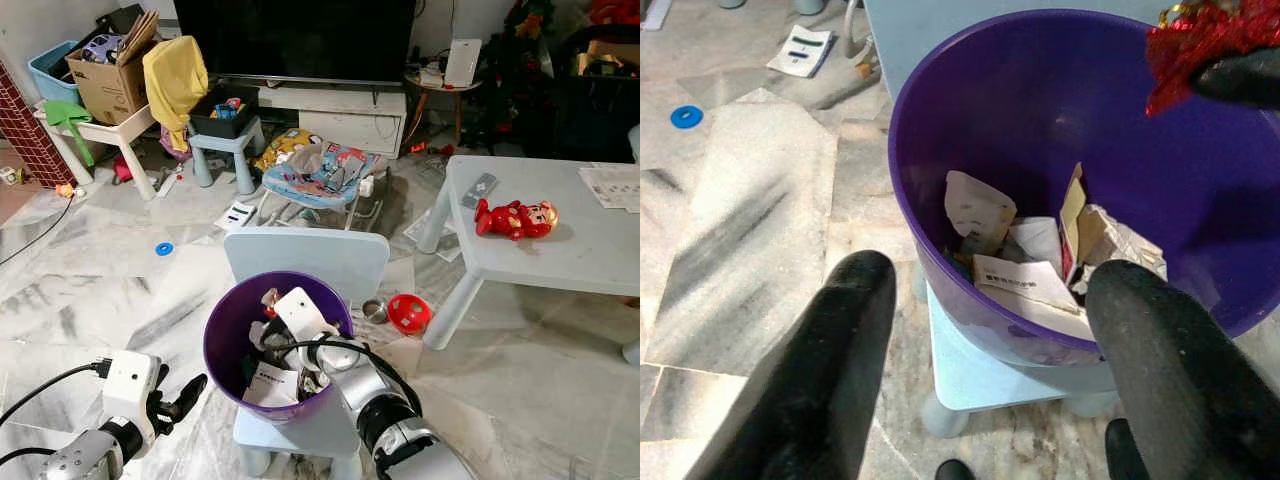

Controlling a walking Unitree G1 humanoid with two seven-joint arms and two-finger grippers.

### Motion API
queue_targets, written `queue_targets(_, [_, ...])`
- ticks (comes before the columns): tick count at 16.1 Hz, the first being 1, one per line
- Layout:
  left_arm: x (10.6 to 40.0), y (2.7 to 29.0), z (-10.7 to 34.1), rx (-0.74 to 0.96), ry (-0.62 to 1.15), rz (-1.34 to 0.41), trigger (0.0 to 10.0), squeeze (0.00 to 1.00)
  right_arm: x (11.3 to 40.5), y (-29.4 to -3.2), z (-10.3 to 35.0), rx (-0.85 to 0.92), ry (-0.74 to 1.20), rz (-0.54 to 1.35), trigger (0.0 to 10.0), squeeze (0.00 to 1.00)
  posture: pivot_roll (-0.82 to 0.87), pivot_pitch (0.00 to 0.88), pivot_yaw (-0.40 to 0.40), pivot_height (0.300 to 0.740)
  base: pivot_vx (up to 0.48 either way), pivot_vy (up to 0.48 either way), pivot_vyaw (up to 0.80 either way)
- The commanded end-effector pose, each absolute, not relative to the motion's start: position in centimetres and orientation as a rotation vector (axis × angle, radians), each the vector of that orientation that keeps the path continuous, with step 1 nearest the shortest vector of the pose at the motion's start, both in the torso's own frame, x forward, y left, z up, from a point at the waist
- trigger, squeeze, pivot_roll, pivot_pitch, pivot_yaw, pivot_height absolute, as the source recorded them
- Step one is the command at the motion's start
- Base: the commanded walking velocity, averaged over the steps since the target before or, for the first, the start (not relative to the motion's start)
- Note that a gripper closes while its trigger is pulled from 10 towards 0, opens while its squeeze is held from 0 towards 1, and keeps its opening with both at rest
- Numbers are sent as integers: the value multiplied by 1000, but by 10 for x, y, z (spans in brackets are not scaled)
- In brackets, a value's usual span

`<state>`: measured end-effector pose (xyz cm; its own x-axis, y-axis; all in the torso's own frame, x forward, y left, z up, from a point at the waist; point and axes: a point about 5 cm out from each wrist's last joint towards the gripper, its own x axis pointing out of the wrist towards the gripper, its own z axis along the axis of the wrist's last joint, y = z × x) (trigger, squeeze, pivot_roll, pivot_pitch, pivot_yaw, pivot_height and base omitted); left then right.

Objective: Picking trash to rubbish bin

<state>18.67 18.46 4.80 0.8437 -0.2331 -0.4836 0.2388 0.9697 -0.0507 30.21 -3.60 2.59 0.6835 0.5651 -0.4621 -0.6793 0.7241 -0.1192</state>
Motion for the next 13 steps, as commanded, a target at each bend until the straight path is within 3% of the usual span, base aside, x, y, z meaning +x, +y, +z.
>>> queue_targets(1, [184, 184, 41, 20, 532, -279, 10000, 1000, 302, -31, 26, -308, 411, 738, 10000, 1000, 207, 68, 1, 740, 0, 0, 0])
queue_targets(13, [193, 191, 26, 25, 550, -341, 10000, 1000, 307, -32, 31, -254, 373, 719, 10000, 1000, 194, 69, 11, 740, 0, 0, 0])
